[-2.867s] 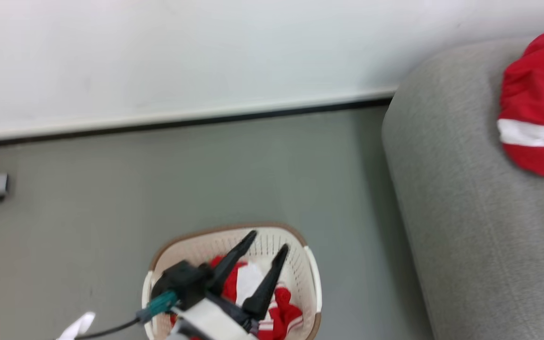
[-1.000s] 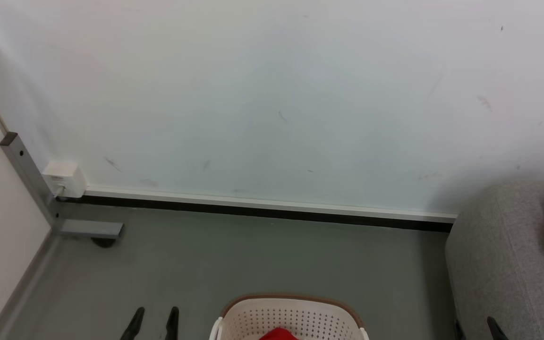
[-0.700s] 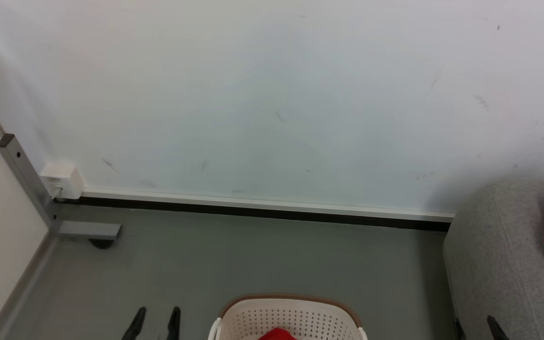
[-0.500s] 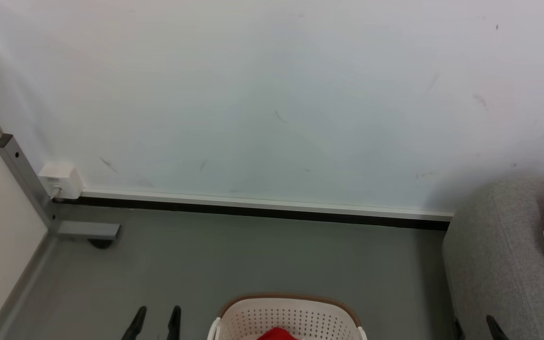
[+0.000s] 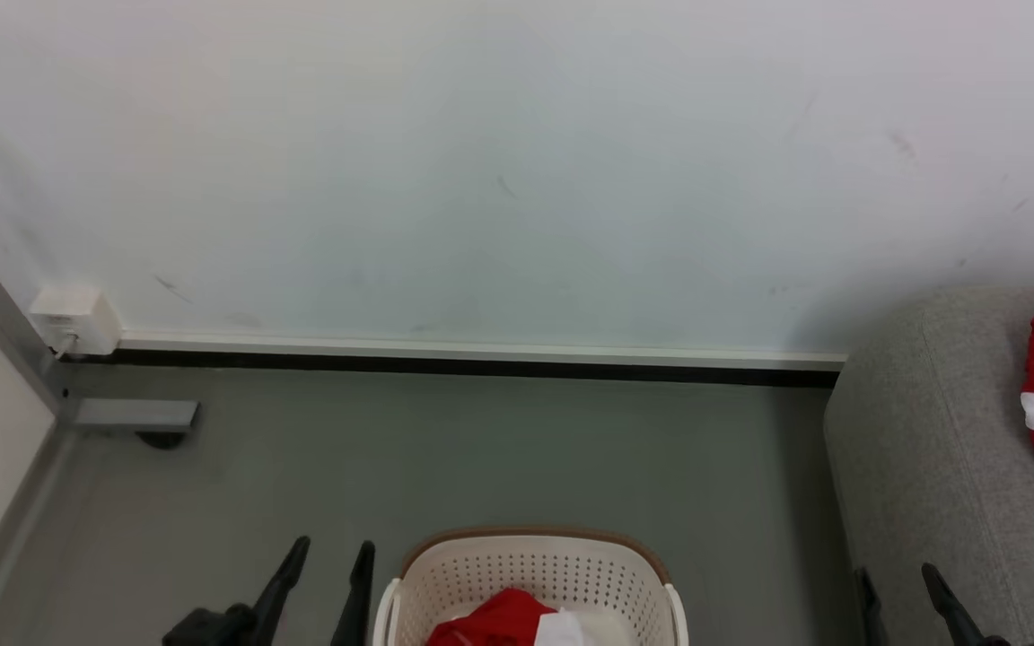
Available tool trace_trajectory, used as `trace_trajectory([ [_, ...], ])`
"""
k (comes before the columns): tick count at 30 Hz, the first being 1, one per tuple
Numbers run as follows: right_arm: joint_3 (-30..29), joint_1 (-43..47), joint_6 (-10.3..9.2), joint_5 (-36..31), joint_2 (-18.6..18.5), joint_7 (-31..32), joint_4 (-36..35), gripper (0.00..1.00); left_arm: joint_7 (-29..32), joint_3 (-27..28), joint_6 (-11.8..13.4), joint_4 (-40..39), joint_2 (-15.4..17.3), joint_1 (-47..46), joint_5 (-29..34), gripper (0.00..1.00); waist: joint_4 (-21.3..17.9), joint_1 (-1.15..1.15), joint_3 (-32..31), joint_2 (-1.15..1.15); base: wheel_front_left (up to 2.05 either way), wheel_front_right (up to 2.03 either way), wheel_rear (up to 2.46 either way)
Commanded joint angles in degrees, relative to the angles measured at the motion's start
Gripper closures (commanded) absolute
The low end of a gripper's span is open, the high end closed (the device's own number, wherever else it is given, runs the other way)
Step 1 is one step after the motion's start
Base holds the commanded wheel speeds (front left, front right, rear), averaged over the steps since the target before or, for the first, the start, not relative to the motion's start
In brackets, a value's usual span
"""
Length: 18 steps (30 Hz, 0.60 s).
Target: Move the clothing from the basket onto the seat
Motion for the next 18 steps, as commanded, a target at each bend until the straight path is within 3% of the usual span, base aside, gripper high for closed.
trace_trajectory([
  [1, -0.06, -1.37, -0.18, -0.37, -0.07, -0.2, -0.45, 0.0, -0.03, -0.61, -0.16, 0.16, 0.82, -1.67, 0.57, 0.0, -1.2, 0.0, 1.92, 0.0, 0.0, 0.0, 0.0],
  [9, 0.31, -6.63, -0.19, 0.03, -0.06, -0.19, -2.29, 0.0, 0.2, -8.51, -0.08, 5.75, 4.57, -12.46, 0.99, 0.0, -5.57, 0.0, 11.46, 0.0, 0.0, 0.0, 0.0],
  [18, 1.52, -12.22, -0.19, 2.19, -0.07, -0.19, -4.41, 0.0, 8.71, -18.94, -0.04, 17.96, 8.43, -26.82, -1.9, 0.0, -11.37, 0.0, 21.99, 0.0, 0.0, 0.0, 0.0],
])
